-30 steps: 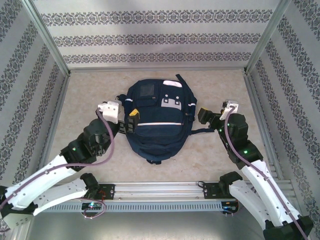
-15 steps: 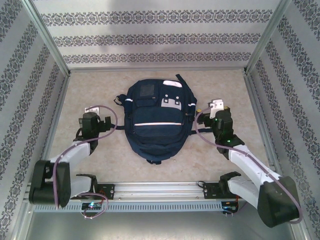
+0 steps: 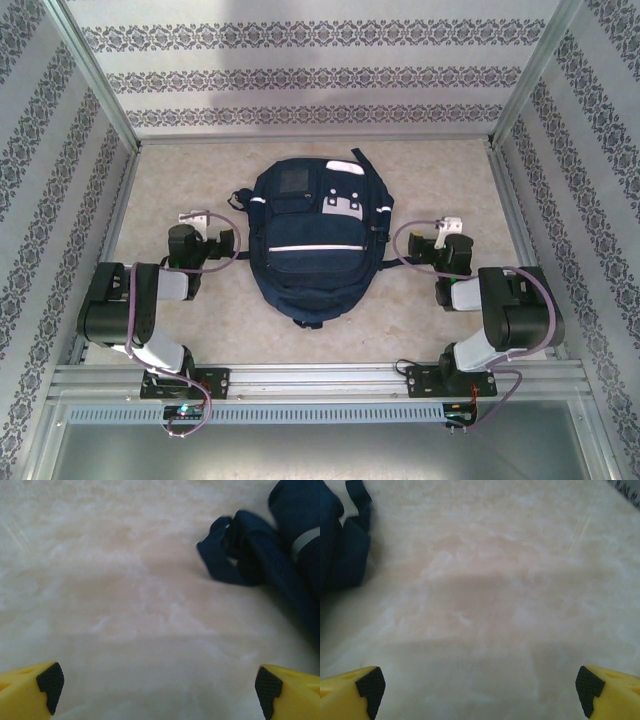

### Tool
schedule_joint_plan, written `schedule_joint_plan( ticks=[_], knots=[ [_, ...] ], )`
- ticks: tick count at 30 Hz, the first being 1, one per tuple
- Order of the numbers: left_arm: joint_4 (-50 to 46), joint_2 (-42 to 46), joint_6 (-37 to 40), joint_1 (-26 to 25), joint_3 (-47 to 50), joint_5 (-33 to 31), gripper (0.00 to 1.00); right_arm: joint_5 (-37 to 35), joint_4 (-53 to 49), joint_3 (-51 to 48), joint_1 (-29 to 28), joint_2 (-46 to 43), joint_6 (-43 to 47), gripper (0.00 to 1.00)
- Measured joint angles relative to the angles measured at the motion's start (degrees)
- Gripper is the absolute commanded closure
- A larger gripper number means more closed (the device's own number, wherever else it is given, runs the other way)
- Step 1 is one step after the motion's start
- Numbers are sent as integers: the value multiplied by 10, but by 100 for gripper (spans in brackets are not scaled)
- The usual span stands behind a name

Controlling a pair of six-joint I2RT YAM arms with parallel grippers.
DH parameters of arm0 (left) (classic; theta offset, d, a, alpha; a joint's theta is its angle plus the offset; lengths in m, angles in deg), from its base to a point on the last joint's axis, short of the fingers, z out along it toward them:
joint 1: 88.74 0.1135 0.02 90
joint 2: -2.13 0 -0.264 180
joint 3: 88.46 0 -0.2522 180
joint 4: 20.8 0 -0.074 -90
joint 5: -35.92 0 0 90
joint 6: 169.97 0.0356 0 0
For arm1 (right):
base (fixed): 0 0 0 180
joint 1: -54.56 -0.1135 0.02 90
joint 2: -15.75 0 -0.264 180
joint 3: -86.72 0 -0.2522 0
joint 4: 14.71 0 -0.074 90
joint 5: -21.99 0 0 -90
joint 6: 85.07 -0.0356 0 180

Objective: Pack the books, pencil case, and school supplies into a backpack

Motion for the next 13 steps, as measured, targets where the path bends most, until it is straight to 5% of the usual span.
schedule_joint_plan(
  ticks=[13],
  knots=[
    [0, 0, 3, -3, -4, -9, 1, -1, 0, 46, -19, -5, 15, 2]
  ],
)
